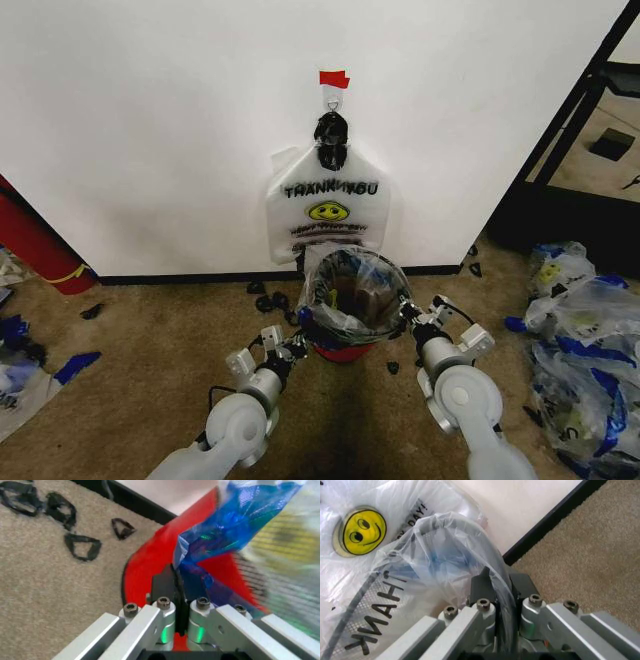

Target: Pick up the garbage bag from the wall and place it over the trash bin.

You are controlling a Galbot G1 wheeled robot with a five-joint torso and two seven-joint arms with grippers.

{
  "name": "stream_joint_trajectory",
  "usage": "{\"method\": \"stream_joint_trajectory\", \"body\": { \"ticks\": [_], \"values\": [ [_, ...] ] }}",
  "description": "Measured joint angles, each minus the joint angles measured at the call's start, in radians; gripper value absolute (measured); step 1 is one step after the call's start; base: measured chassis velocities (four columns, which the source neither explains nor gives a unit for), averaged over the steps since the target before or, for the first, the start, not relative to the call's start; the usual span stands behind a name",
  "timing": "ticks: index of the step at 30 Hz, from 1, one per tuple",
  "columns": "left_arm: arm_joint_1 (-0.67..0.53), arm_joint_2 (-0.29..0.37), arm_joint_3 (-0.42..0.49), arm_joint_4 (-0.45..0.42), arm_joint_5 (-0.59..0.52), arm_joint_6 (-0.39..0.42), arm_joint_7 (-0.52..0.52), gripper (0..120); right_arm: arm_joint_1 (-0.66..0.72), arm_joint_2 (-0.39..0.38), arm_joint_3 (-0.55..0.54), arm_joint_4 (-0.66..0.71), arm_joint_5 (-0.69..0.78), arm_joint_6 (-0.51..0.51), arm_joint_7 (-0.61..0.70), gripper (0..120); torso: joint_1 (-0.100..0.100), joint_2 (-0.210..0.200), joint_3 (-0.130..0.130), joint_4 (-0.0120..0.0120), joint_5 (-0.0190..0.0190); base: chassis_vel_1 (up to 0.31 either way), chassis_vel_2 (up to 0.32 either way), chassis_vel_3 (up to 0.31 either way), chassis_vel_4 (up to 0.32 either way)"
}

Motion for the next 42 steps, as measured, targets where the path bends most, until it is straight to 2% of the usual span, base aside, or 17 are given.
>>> {"method": "stream_joint_trajectory", "body": {
  "ticks": [9, 17, 22, 24, 26, 28, 33, 35, 40, 42],
  "values": [
    [-0.011, -0.017, 0.004, 0.059, 0.029, -0.014, 0.009, 0, -0.001, -0.003, 0.0, 0.007, 0.012, -0.013, 0.0, 0, 0.0, 0.0, 0.0, 0.0001, 0.0, 0.0, 0.0, 0.0, 0.0],
    [-0.007, -0.031, 0.009, 0.06, 0.045, -0.017, 0.012, 0, -0.007, -0.003, -0.002, 0.011, 0.018, -0.025, 0.0, 0, 0.0, 0.0, 0.0, 0.0, -0.0001, 0.0, 0.0, 0.0, 0.0],
    [0.002, -0.007, 0.002, 0.029, 0.045, -0.003, 0.012, 15, -0.009, -0.004, -0.002, 0.012, 0.016, -0.026, 0.001, 0, 0.0, 0.0, 0.0, 0.0, -0.0001, 0.0, 0.0, 0.0, 0.0],
    [0.017, 0.018, -0.004, -0.002, 0.045, 0.008, 0.012, 26, -0.006, -0.005, -0.001, 0.008, 0.015, -0.026, 0.004, 0, 0.0, 0.0, 0.0, 0.0, 0.0, 0.0, 0.0, 0.0, 0.0],
    [0.03, 0.039, -0.009, -0.026, 0.052, 0.015, 0.013, 32, -0.002, -0.006, 0.0, 0.004, 0.014, -0.026, 0.005, 0, 0.0, 0.0, 0.0, 0.0001, 0.0, 0.0, 0.0, 0.0, 0.0],
    [0.036, 0.048, -0.01, -0.037, 0.058, 0.017, 0.014, 36, 0.0, -0.007, 0.0, 0.003, 0.014, -0.026, 0.006, 0, 0.0, 0.0, 0.0, 0.0, 0.0, 0.0, 0.0, 0.0, 0.0],
    [0.082, 0.101, -0.028, -0.091, 0.084, 0.017, 0.033, 59, 0.008, -0.013, 0.002, -0.005, 0.013, -0.025, 0.007, 0, 0.0, 0.0, 0.0, 0.0, 0.0, 0.0, 0.0, 0.0, 0.0],
    [0.088, 0.106, -0.03, -0.098, 0.084, 0.017, 0.035, 61, 0.009, -0.013, 0.002, -0.005, 0.013, -0.025, 0.007, 0, 0.0, 0.0, 0.0, 0.0001, -0.0001, 0.0, 0.0, 0.0, 0.0],
    [0.117, 0.137, -0.041, -0.133, 0.1, 0.012, 0.05, 84, 0.015, -0.015, 0.005, -0.014, 0.014, -0.022, 0.008, 0, 0.0, 0.0, 0.0, 0.0, -0.0002, 0.0, 0.0, 0.0, 0.0],
    [0.119, 0.139, -0.044, -0.135, 0.104, 0.01, 0.05, 88, 0.016, -0.016, 0.005, -0.014, 0.014, -0.022, 0.008, 0, 0.0, 0.0, 0.0, 0.0, -0.0002, 0.0, 0.0, 0.0, 0.0]
  ]
}}
